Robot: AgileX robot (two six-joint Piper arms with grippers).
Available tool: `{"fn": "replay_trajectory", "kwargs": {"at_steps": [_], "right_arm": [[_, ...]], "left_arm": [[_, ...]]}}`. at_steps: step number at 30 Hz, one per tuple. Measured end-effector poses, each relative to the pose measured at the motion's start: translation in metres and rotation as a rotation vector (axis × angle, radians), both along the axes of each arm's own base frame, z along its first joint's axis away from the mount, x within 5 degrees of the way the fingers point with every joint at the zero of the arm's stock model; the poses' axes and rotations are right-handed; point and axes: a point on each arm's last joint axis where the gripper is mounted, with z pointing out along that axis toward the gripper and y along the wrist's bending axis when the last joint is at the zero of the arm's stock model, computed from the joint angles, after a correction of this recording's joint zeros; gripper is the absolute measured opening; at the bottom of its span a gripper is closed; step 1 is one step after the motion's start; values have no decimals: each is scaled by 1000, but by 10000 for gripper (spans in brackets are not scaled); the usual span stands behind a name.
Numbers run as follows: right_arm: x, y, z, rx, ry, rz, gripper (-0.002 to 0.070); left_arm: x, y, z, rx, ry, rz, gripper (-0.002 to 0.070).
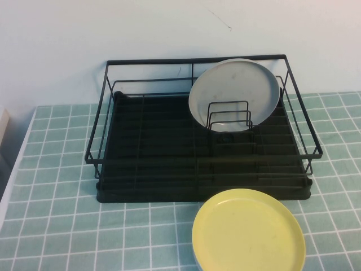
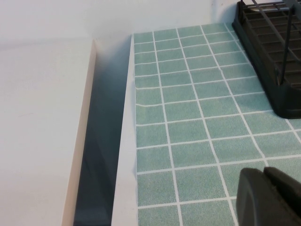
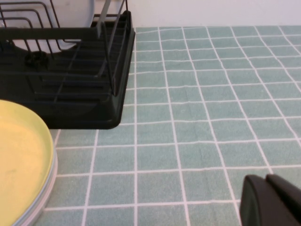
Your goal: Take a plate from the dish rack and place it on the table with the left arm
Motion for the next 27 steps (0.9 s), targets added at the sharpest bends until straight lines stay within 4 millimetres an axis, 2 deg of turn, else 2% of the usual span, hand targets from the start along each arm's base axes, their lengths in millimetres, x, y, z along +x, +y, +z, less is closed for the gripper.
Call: {"fn": "replay_trajectory", "kwargs": {"at_steps": [8, 12, 17, 22, 27], "right_arm": [[0, 0, 0, 0, 0, 0, -1], [0, 0, 0, 0, 0, 0, -1], [0, 0, 0, 0, 0, 0, -1], [0, 0, 0, 0, 0, 0, -1], [0, 0, 0, 0, 0, 0, -1]], "left_arm": [[1, 0, 3, 6, -43, 3, -3], [3, 1, 12, 13, -147, 13, -3], [2, 4, 44, 34, -499, 47, -3], [-16, 7, 80, 62, -949, 90, -3], [-34, 7, 97, 72, -1216, 116, -3]]}}
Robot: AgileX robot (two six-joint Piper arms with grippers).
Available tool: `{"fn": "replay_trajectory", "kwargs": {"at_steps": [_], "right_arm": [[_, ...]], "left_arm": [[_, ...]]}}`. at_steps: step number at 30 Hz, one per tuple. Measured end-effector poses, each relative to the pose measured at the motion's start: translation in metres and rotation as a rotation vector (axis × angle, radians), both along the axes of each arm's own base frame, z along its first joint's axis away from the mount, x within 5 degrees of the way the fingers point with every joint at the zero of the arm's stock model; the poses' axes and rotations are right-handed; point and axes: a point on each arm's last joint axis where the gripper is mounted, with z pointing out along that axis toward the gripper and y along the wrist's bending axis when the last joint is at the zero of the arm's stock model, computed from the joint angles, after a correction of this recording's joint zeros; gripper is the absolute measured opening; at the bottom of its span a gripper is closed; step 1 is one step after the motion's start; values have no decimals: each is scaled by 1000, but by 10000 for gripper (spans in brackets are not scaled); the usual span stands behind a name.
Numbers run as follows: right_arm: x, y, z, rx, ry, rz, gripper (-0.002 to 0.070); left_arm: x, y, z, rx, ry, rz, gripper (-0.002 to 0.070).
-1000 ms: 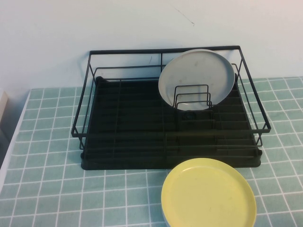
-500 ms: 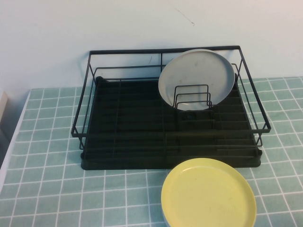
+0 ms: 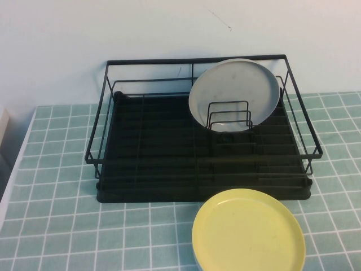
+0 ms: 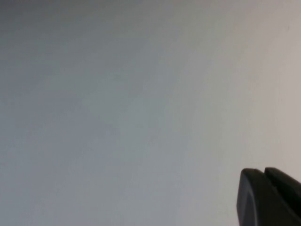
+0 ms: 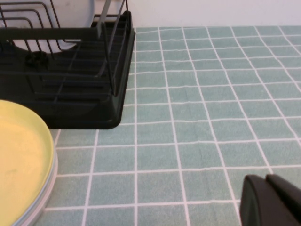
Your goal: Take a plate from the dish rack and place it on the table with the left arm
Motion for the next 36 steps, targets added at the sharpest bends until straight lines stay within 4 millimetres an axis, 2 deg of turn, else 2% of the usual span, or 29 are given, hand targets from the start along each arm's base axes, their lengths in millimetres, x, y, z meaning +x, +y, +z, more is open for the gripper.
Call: {"fn": "replay_trajectory", "kwargs": {"at_steps": [3, 6, 9, 11, 17, 21, 28, 30, 32, 36], "right_arm": [[0, 0, 0, 0, 0, 0, -1], [0, 0, 0, 0, 0, 0, -1], [0, 0, 0, 0, 0, 0, -1], [0, 0, 0, 0, 0, 0, -1], [0, 0, 0, 0, 0, 0, -1], [0, 0, 0, 0, 0, 0, -1], [0, 0, 0, 0, 0, 0, -1], [0, 0, 0, 0, 0, 0, -1], [0, 0, 0, 0, 0, 0, -1], [0, 0, 0, 0, 0, 0, -1]], "left_arm": [[-8, 1, 5, -6, -106, 17, -3], [-16, 8, 10, -101, -199, 1, -3], [-25, 11, 33, -159, -250, -31, -3], [-29, 8, 58, -140, -193, -42, -3], [-37, -7, 127, -85, 199, -142, -3], [-16, -13, 165, -65, 508, -200, -3], [56, -28, 202, 119, 1223, -326, -3], [73, -33, 213, 179, 1310, -398, -3], [98, -36, 219, 189, 1358, -470, -3], [146, -41, 220, 114, 1330, -595, -3]]}}
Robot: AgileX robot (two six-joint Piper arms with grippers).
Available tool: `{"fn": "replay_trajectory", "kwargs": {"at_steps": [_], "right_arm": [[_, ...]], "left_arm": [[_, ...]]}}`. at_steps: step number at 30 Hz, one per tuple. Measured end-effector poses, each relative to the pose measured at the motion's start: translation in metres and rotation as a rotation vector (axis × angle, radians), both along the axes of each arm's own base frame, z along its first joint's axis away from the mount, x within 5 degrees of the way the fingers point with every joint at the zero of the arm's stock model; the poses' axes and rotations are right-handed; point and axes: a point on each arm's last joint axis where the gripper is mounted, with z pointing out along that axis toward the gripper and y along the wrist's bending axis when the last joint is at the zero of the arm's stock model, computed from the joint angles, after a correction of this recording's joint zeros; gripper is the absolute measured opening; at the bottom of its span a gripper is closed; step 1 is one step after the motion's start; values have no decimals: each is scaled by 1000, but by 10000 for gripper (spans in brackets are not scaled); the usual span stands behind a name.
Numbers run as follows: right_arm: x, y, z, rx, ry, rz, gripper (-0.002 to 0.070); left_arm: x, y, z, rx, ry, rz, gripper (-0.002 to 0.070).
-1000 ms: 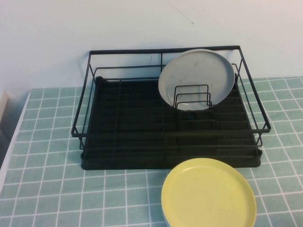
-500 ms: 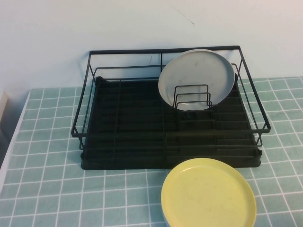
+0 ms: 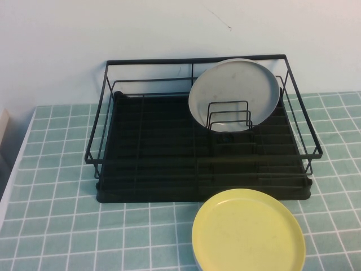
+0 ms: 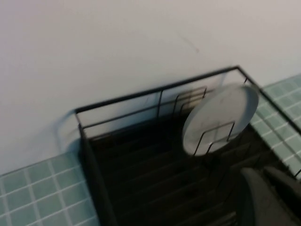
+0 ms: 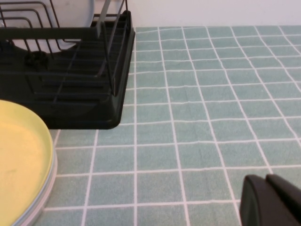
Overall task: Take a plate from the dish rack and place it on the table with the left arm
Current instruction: Grasp the plate from the shelf
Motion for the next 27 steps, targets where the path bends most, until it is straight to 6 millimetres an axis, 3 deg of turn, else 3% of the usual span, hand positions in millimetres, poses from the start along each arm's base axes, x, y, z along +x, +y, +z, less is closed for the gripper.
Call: {"fn": "replay_trajectory", "kwargs": {"at_steps": [12, 17, 21, 25, 27], "right_arm": [[0, 0, 0, 0, 0, 0, -1], [0, 0, 0, 0, 0, 0, -1], [0, 0, 0, 0, 0, 0, -1], [0, 0, 0, 0, 0, 0, -1], [0, 0, 0, 0, 0, 0, -1]], "left_arm": [[121, -17, -34, -304, 48, -257, -3], [162, -38, -50, -305, 24, -323, 22], [187, -67, -64, -231, 14, -374, 159], [215, -101, -87, -173, 15, -383, 393], [228, -114, -100, -156, 10, -367, 468]]}}
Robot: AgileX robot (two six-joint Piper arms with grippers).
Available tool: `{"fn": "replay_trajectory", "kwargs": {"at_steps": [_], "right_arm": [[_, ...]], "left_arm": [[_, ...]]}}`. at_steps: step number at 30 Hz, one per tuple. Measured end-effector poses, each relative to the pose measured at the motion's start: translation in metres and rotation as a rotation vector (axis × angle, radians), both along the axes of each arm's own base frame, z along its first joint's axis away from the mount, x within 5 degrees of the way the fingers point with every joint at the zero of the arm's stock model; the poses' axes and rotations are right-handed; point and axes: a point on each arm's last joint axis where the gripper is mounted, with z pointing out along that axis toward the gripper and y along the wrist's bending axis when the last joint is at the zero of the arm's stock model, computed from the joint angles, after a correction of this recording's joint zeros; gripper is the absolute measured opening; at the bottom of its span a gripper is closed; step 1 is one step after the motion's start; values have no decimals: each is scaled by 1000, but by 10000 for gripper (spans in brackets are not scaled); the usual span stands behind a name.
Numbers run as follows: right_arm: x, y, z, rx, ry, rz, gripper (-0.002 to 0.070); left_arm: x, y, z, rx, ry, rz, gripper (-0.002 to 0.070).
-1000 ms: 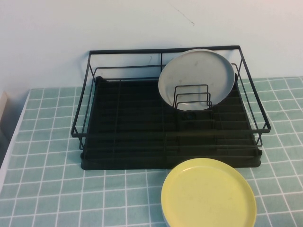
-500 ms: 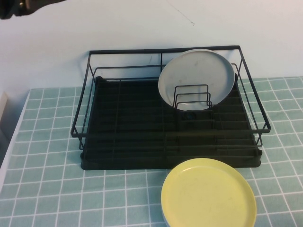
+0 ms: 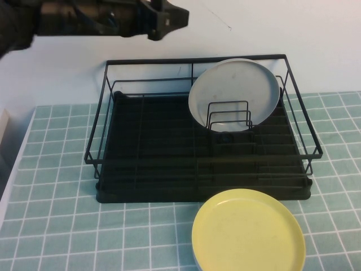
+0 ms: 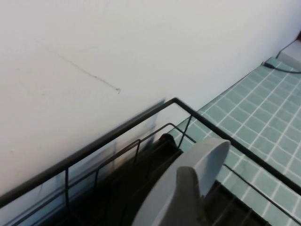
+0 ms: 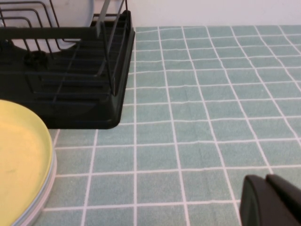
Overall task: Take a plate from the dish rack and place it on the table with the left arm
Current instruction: Grasp the plate from the shelf
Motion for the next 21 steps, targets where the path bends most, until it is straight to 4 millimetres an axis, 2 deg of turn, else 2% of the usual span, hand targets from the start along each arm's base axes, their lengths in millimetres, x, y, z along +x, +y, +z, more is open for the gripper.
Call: {"fn": "replay_trajectory", "kwargs": {"at_steps": [2, 8, 12, 17, 20, 21], "right_arm": [[0, 0, 0, 0, 0, 0, -1], [0, 0, 0, 0, 0, 0, -1], [0, 0, 0, 0, 0, 0, -1], [0, 0, 0, 0, 0, 0, -1], [0, 0, 0, 0, 0, 0, -1], [0, 0, 0, 0, 0, 0, -1]], "left_arm": [[15, -13, -16, 18, -3, 9, 509], [54, -46, -75, 65, 46, -5, 536], [78, -55, -115, 79, 73, 38, 538], [96, -67, -155, 50, 135, 63, 539], [99, -73, -171, 45, 162, 62, 506], [98, -75, -174, 46, 170, 54, 458]]}}
